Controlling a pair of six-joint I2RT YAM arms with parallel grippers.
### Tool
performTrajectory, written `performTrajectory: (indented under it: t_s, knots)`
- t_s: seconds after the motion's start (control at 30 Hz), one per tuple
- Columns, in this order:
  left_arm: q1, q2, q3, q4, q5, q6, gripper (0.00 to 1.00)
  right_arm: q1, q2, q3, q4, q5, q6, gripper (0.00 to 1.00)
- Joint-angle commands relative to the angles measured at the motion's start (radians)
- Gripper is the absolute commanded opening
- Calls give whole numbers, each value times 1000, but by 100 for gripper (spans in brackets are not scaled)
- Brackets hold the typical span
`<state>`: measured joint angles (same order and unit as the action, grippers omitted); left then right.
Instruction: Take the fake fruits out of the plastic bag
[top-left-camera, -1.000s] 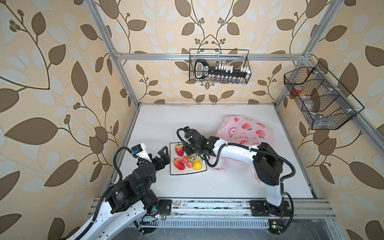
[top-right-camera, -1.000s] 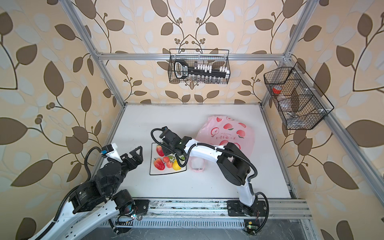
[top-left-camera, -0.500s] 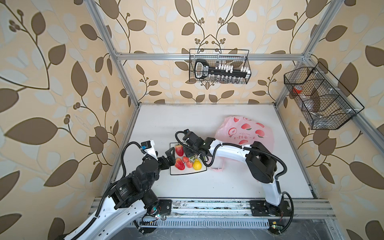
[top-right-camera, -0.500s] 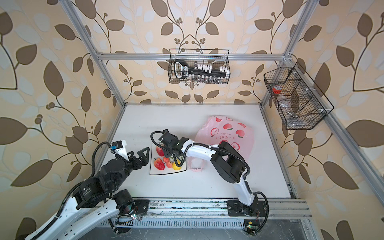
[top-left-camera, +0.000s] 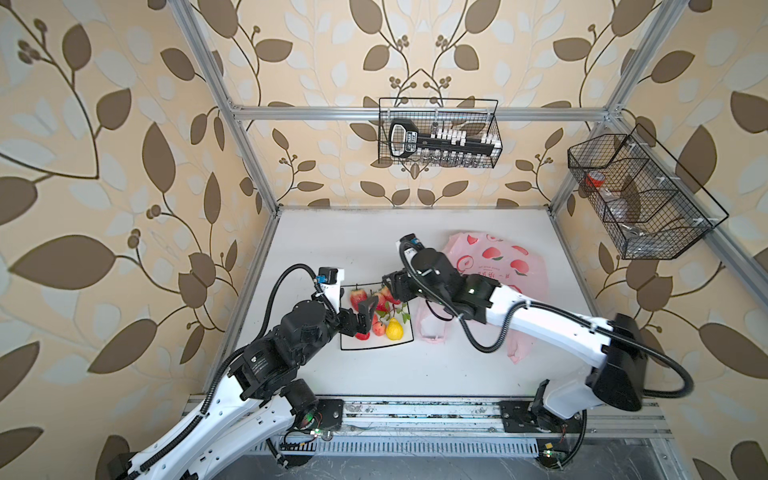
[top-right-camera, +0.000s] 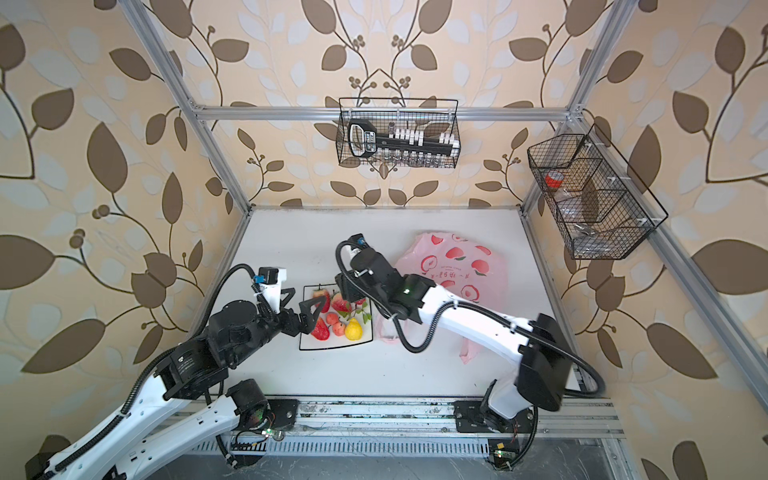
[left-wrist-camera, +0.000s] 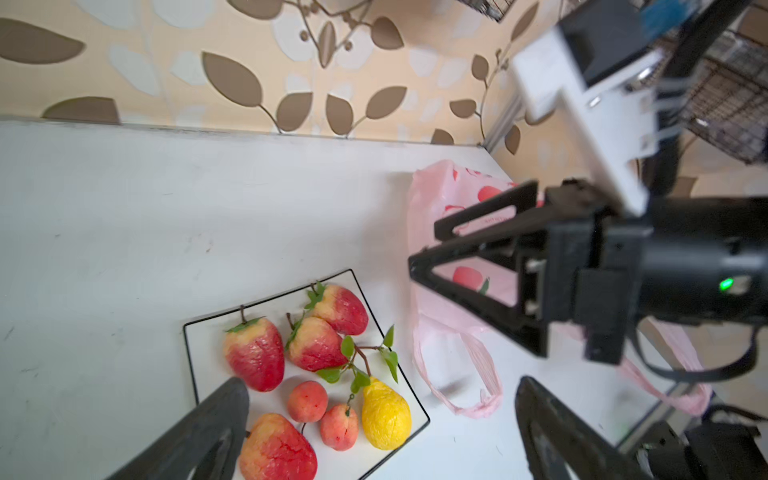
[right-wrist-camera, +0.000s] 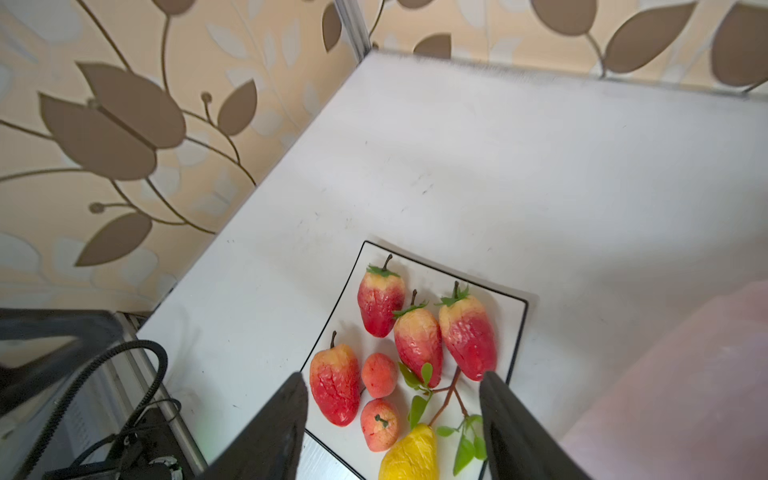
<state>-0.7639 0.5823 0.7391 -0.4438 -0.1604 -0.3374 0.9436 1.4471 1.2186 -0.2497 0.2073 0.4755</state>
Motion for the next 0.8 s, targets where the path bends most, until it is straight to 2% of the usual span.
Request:
performTrajectory:
  t_s: [0.0, 0.17, 0.27, 0.33, 0.47, 0.63, 0.77]
  knots:
    - [9, 71, 38, 98, 215, 95, 99, -9, -135, -147, 3, 75, 37, 66]
    - [8, 258, 81, 143, 472, 113, 96, -17, -414, -391, -13, 142, 115, 66]
    - [0, 378, 115, 147, 551, 112, 93, -21, -574, -499, -42, 173, 152, 66]
    - [-26, 448, 133, 132, 508, 136, 92, -20, -674, -545, -70, 195, 172, 66]
    - [-141, 573, 191, 55, 359, 233, 93, -22, -829, -590, -132, 246, 207, 66]
    - [-285, 718, 277, -26, 137, 335, 92, -22, -928, -588, -198, 303, 219, 66]
    - [-364, 840, 333, -65, 44, 412, 91, -22, -962, -563, -254, 345, 219, 66]
